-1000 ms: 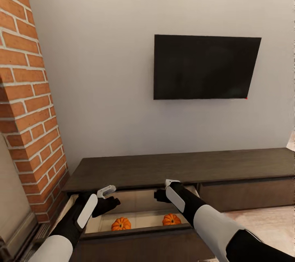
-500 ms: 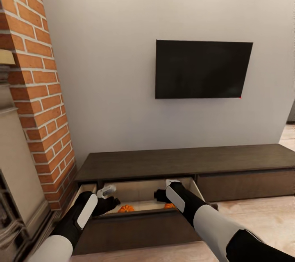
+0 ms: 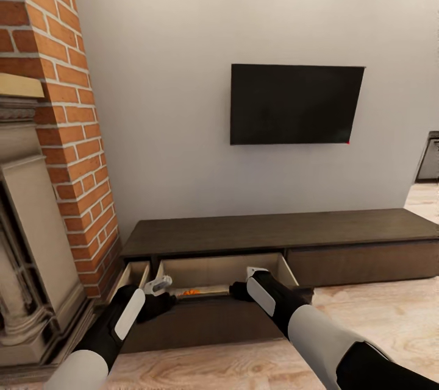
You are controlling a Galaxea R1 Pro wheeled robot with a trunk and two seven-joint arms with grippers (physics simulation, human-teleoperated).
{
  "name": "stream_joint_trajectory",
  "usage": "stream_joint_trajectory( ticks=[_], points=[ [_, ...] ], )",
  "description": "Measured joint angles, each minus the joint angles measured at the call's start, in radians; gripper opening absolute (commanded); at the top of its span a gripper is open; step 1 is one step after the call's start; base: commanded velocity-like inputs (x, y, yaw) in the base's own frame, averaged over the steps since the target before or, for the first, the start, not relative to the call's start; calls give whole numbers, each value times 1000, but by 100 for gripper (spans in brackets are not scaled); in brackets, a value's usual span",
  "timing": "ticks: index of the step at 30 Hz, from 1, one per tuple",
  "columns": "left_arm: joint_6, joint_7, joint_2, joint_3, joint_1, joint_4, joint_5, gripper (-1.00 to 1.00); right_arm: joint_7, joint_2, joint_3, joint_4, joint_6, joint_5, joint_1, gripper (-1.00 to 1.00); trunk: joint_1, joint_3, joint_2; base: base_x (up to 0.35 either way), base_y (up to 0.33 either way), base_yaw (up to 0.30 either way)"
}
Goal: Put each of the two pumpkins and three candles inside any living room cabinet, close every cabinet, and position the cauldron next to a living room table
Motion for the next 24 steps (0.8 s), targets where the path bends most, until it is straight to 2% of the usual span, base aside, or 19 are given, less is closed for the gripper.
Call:
stream_joint_trajectory(
  ticks=[12,24],
  points=[
    [0,0,-1,0,0,0,0,100,0,-2,-1,0,0,0,0,100,0,0,0,-240,0,0],
    [-4,-1,0,0,0,-1,0,100,0,-3,-4,0,0,0,0,100,0,0,0,-24,0,0]
  ],
)
